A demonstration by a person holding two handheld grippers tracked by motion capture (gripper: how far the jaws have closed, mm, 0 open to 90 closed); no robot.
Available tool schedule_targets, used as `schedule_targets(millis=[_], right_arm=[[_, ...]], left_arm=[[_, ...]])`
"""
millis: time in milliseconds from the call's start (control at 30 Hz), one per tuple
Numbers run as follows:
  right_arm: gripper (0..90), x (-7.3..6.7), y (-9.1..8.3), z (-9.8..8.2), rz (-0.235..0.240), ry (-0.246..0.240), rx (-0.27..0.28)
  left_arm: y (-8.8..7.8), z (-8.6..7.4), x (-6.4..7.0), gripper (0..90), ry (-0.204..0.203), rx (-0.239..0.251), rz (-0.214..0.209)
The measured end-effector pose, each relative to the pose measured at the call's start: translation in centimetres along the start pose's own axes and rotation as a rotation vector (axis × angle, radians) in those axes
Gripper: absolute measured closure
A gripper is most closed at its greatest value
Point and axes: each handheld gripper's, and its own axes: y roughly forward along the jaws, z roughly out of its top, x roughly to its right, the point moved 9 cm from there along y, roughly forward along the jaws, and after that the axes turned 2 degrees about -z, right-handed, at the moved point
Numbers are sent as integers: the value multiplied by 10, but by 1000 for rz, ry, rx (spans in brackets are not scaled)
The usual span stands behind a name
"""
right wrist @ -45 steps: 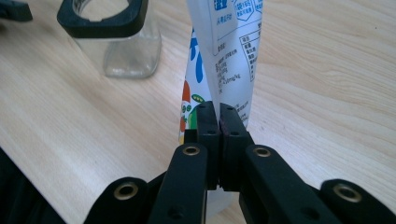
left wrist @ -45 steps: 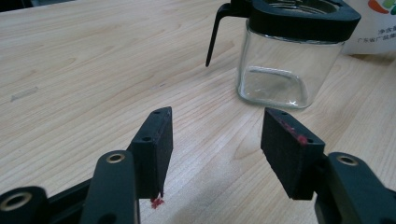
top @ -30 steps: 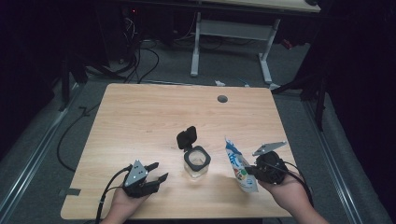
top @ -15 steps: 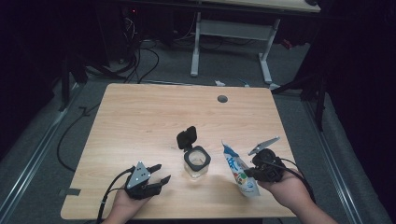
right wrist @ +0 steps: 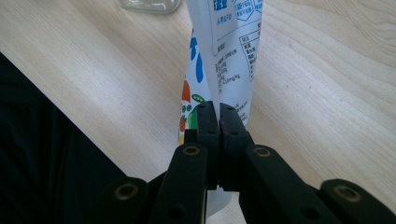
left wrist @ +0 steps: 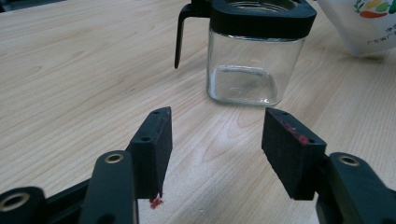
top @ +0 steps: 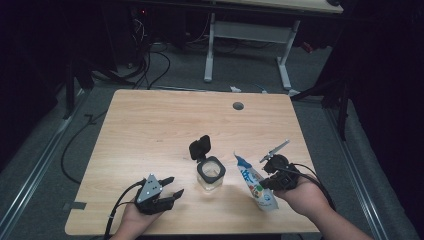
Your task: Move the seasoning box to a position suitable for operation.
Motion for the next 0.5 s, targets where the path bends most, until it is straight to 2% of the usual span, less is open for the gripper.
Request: schedule_targets(millis=[100,133,233,267,500], right_arm=[[896,-1,0,1,-3,-9,-19],[896,-1,0,2,-7,-27,-17],[897,-5,-3,5,4,-14,-15],[897,-5,-4,6,0,-35,-10],[897,-16,-13,15,24,-36,21]], left_arm=[[0,0,1,425,3,1,-4],[0,-1,2,421,6,0,-8],[1,-2,8,415,-3,-2,-26],[1,-2,10,413,0,2,-31],[7,-7,39,360,-23,-2,-113]])
